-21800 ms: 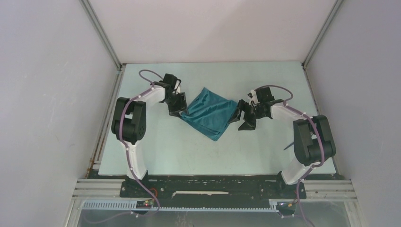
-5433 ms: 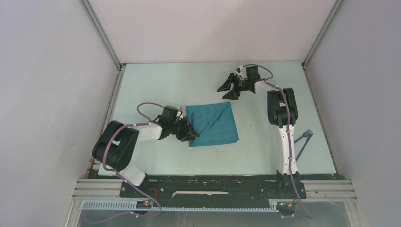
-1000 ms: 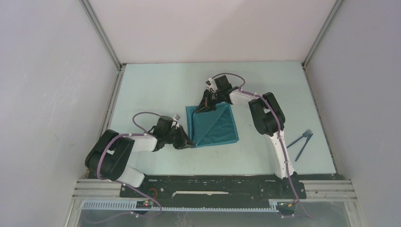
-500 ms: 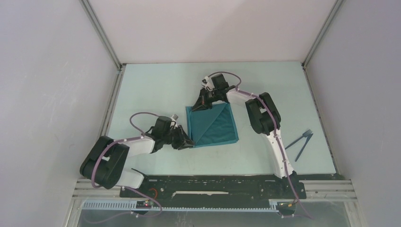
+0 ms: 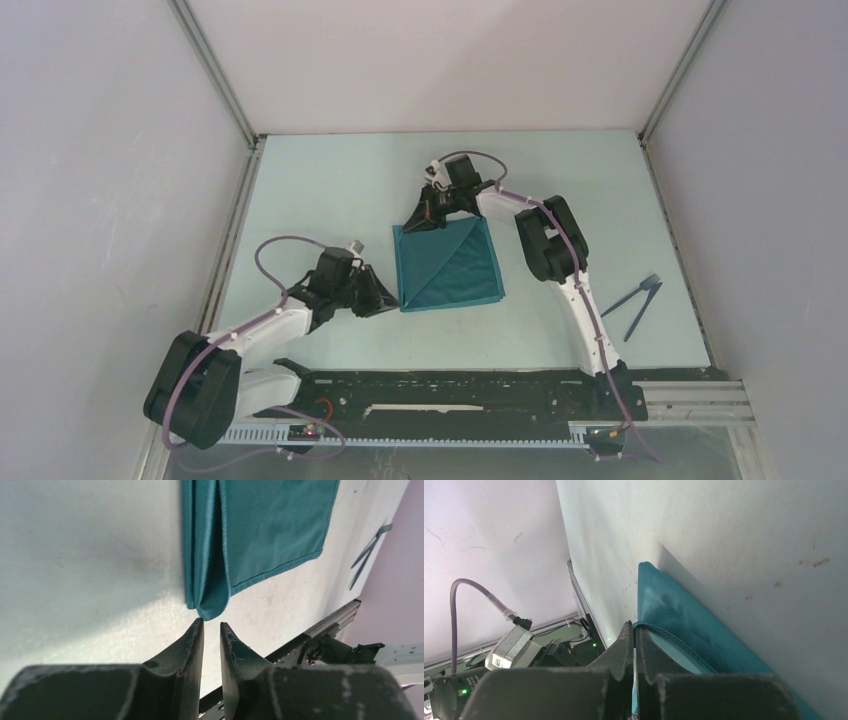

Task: Fold the napkin into a case and place the utensils inside
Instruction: Fold the top corner of the square-folded napkin at the center of the board, then smooth out the upper triangle-folded napkin at the center of the board.

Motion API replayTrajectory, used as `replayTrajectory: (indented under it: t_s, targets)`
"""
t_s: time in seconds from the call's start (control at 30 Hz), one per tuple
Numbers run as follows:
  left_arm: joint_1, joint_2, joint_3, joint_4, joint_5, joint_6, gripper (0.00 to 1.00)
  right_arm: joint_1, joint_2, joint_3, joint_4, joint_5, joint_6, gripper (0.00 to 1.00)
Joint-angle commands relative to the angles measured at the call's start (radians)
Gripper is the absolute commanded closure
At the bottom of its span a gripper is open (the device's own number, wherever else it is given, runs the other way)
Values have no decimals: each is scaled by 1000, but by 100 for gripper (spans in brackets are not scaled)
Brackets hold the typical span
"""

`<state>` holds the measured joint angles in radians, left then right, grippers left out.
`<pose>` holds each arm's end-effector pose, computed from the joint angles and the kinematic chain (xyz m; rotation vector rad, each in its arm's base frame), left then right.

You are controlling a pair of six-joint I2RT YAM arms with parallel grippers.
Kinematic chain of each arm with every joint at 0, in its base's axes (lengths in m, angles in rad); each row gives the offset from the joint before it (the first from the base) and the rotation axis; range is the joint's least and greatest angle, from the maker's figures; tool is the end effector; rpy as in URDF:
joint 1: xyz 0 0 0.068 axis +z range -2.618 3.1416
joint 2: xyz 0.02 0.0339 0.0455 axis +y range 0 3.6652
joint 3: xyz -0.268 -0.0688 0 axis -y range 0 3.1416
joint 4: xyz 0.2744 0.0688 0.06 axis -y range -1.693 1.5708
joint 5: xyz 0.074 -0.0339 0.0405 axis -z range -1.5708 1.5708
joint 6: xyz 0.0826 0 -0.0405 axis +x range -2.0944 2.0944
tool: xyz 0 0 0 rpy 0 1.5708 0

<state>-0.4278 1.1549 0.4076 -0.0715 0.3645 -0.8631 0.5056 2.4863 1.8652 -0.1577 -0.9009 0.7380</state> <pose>0.2217 -0.1334 0.1058 -0.3731 2.5546 -0.9906 0.4758 0.3374 0.0779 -0.2149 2.5744 1.6120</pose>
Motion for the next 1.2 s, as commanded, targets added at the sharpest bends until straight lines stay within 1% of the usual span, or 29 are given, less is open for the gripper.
replayTrajectory:
  t_s: [0.0, 0.2, 0.4, 0.47, 0.53, 0.67, 0.8, 0.9, 1.0, 1.1, 1.17]
  targets:
    - [24, -54, 19, -113, -77, 63, 77, 4, 18, 63, 20, -20, 17, 99]
    - [42, -83, 25, -134, -60, 63, 77, 5, 40, 90, 14, -24, 25, 97]
    - [42, -107, 62, -167, -55, 71, 77, 8, 49, 106, 13, -28, 28, 91]
    - [43, -107, 70, -168, -47, 69, 77, 9, 56, 121, 9, -36, 30, 87]
    - [43, -104, 79, -163, -35, 68, 76, 8, 65, 141, 0, -48, 29, 81]
    - [43, -62, 106, -118, 8, 68, 72, 11, 56, 170, -24, -62, 13, 61]
    - [43, 30, 145, -11, 82, 17, 64, -9, -7, 178, -94, -73, -22, 52]
    - [37, 94, 183, 37, 105, -7, 62, -39, -122, 112, -128, -64, -74, 44]
    - [11, 171, 232, 50, 125, 4, 61, -87, -236, -17, -116, -64, -118, 37]
    - [-11, 229, 254, 65, 135, 12, 63, -136, -302, -156, -75, -84, -145, 36]
    - [-17, 254, 257, 67, 132, 13, 67, -168, -324, -234, -42, -95, -147, 36]
